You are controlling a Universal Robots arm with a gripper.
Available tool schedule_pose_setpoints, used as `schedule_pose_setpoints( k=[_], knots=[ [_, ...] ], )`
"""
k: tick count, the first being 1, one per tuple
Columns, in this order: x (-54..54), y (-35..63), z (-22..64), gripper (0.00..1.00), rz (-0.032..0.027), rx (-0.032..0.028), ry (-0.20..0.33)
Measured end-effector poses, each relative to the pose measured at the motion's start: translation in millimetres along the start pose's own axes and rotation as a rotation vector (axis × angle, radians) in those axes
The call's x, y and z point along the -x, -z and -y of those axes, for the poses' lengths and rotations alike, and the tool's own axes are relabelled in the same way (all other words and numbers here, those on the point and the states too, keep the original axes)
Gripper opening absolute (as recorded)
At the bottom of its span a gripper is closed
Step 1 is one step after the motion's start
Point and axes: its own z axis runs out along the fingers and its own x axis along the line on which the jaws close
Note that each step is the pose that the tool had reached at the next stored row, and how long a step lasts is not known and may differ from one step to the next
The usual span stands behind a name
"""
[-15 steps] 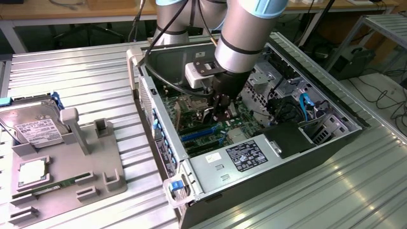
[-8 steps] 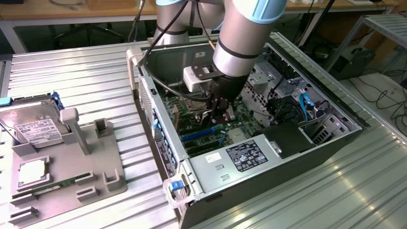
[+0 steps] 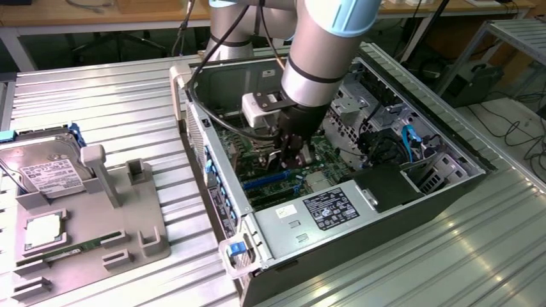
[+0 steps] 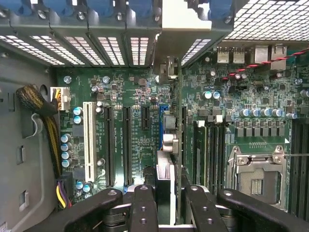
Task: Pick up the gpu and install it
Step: 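Insert the gpu into the slot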
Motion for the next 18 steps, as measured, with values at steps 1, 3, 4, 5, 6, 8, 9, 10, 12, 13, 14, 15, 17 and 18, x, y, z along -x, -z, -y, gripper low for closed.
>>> schedule_pose_setpoints(
  k=[1, 3, 4, 5, 6, 8, 9, 10, 12, 13, 14, 15, 17, 18],
  knots=[
    [-0.1, -0.9, 0.0, 0.27, 0.0001, 0.0, 0.0],
    [-0.8, -2.0, -0.2, 0.27, 0.0001, 0.0, 0.0],
    [-1.1, -2.5, -0.2, 0.27, 0.0001, 0.0, 0.0],
    [-1.2, -3.1, -0.4, 0.27, 0.0001, -0.0001, 0.0],
    [-1.3, -3.5, -1.0, 0.27, 0.0, 0.0, 0.0],
    [-1.3, -4.3, -1.7, 0.27, 0.0001, 0.0, 0.0],
    [-1.3, -4.7, -1.8, 0.27, 0.0, 0.0, 0.0],
    [-1.3, -4.8, -2.0, 0.27, -0.0001, 0.0, 0.0],
    [-1.4, -5.2, -2.4, 0.27, 0.0, 0.0001, 0.0],
    [-1.4, -5.5, -2.5, 0.27, 0.0002, 0.0, 0.0],
    [-1.5, -5.7, -2.5, 0.27, 0.0001, 0.0, 0.0],
    [-1.5, -5.8, -2.8, 0.27, 0.0001, 0.0, 0.0],
    [-1.5, -6.0, -3.5, 0.27, 0.0, 0.0, 0.0],
    [-1.6, -6.1, -3.6, 0.27, 0.0, 0.0, 0.0]
  ],
)
